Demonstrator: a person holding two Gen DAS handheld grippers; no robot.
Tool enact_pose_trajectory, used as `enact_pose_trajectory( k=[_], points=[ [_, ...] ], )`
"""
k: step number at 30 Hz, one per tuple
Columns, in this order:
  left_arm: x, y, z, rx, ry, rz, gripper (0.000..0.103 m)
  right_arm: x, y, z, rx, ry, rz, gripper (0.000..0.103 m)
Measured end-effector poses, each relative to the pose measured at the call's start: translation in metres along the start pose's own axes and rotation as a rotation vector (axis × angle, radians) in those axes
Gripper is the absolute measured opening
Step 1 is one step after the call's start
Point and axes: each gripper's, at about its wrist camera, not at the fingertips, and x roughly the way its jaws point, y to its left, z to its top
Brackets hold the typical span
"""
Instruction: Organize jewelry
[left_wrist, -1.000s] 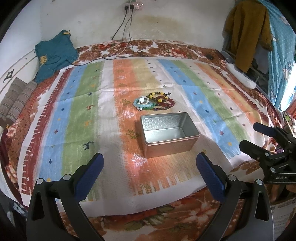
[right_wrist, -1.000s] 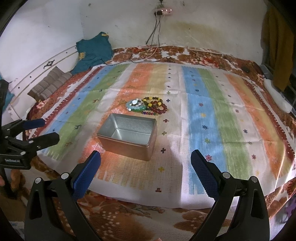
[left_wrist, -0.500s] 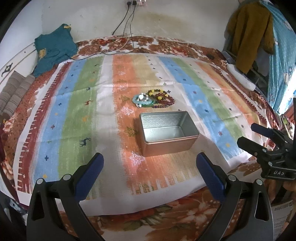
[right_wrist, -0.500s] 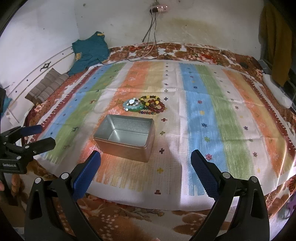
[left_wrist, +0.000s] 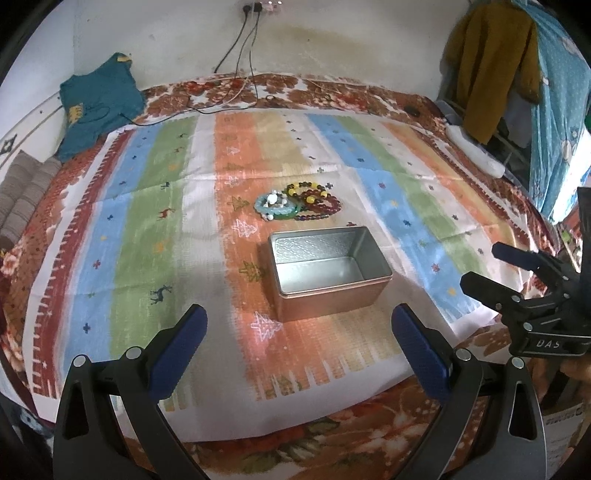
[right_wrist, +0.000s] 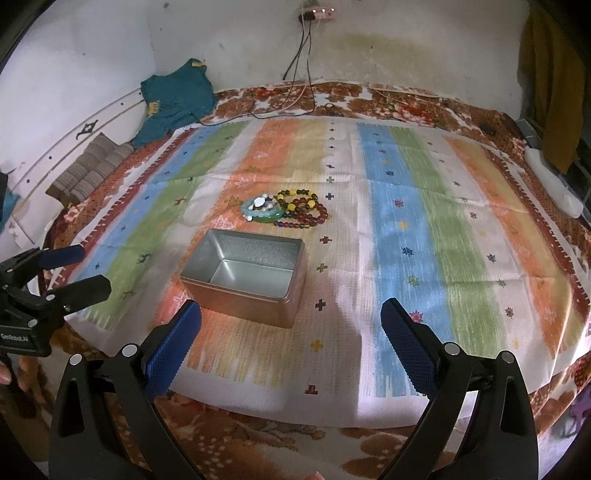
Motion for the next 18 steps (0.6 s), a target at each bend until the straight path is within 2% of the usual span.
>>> enact_pose_trajectory(
  k=[3,13,18],
  points=[
    [0.001,-0.001,0.005,0.023,-0.01,0.021,0.097,0.001,-0.001,0.004,0.0,-0.009,0.005,0.099],
    [0.008,0.003,0.026,0.063,-0.044,0.004,0.097,0.015,-0.011,0.022,0.028,0.003,-0.005,0.099],
    [0.017,-0.001,0.033,0.112,-0.047,0.049,0.097,0.021,-0.018,0.03,0.031,0.002,-0.005,0.099]
  ],
)
